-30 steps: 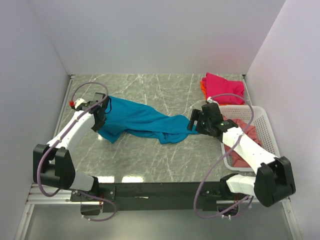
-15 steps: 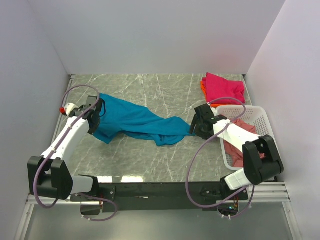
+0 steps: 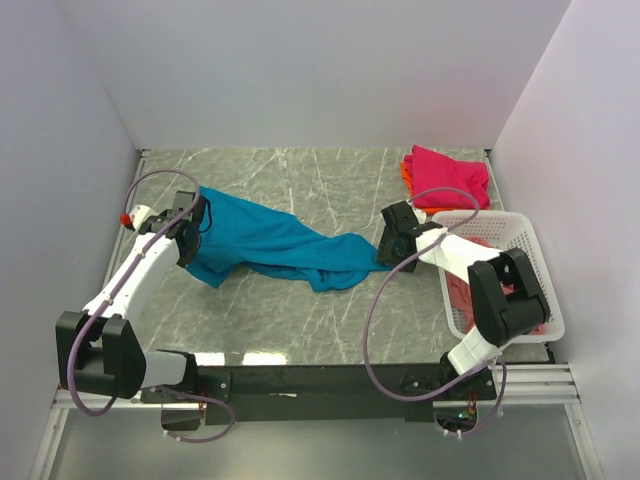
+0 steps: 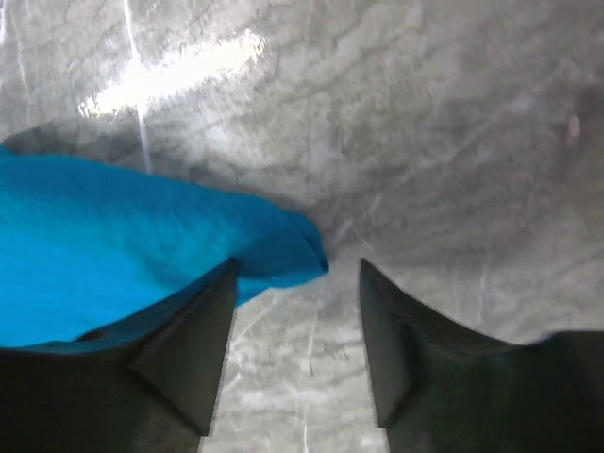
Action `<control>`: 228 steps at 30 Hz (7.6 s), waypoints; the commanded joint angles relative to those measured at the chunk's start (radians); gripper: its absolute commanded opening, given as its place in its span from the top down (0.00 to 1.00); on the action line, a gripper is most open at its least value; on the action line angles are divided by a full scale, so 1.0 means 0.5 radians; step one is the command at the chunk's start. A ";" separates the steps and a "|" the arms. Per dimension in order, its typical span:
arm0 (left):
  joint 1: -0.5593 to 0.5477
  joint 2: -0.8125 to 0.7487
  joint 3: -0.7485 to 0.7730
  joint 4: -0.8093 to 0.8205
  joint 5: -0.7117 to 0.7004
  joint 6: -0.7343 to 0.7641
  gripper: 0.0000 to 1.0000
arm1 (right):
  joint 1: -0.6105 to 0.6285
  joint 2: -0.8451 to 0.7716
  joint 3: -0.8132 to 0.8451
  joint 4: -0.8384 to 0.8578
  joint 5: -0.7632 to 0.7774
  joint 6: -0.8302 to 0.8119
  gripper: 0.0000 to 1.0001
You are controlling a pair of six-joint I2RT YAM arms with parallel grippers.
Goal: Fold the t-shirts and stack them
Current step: Flatten the tshirt out, then fold the tshirt
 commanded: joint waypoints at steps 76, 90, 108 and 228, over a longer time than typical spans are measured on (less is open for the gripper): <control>0.030 1.117 1.320 1.442 0.819 2.220 0.99 | -0.454 0.043 0.742 0.318 -0.418 -0.410 1.00; 0.051 2.017 1.968 1.289 0.721 2.172 0.99 | -0.470 1.083 1.813 -0.115 -0.366 -0.496 1.00; 0.082 1.688 1.732 1.154 0.399 1.463 1.00 | -0.473 1.174 2.316 -0.250 -0.243 -0.766 1.00; 0.358 2.323 2.066 0.421 1.049 1.055 0.01 | -0.445 1.859 2.712 -0.719 -0.694 -0.692 0.13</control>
